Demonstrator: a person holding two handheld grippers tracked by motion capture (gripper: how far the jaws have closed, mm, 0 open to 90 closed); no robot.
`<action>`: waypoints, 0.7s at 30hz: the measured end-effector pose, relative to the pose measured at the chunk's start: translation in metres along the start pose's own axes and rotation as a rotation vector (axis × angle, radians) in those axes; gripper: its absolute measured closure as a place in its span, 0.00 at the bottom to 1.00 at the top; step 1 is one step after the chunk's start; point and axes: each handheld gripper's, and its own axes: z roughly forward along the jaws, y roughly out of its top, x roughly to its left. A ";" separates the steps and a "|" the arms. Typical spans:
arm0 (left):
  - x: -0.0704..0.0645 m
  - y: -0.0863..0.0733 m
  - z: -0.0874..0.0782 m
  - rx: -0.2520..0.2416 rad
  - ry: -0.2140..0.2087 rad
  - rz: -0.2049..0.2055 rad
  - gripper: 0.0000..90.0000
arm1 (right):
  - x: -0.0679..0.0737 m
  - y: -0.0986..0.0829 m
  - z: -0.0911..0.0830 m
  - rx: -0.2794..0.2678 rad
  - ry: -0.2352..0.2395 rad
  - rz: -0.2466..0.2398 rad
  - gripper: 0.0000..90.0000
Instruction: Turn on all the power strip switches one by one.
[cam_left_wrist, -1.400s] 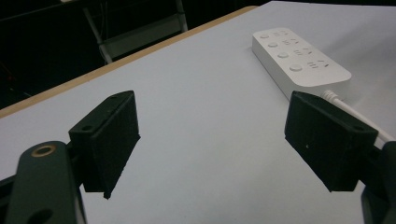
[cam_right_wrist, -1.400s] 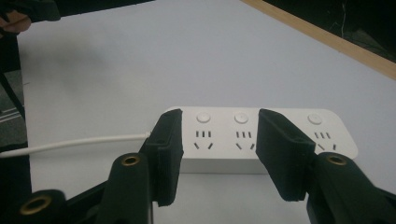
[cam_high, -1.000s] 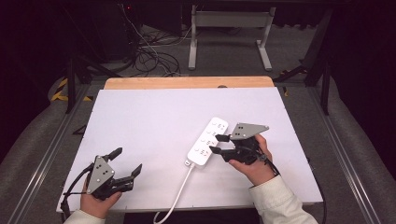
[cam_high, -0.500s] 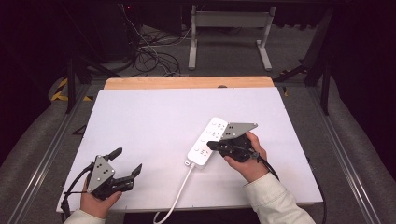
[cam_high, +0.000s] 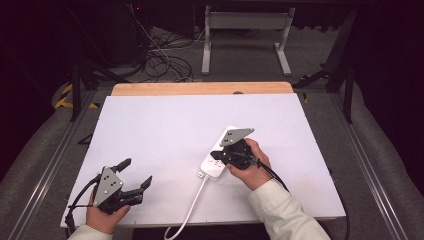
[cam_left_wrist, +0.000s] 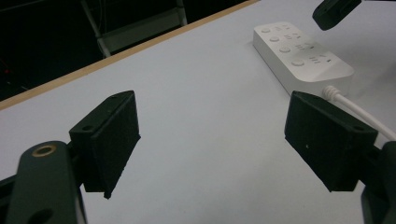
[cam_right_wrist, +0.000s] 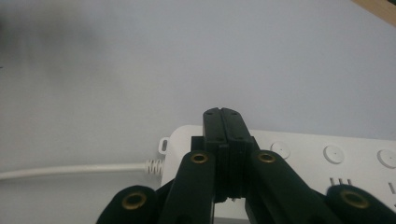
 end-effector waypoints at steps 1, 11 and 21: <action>0.000 0.000 0.000 0.000 0.000 0.000 0.20 | 0.000 0.000 0.000 0.000 0.000 0.000 1.00; 0.000 0.000 0.000 0.001 0.000 0.000 0.20 | -0.006 -0.003 0.021 0.043 -0.008 0.023 1.00; 0.000 0.000 0.000 0.000 -0.002 -0.006 0.20 | -0.006 -0.006 0.032 0.061 -0.007 0.032 1.00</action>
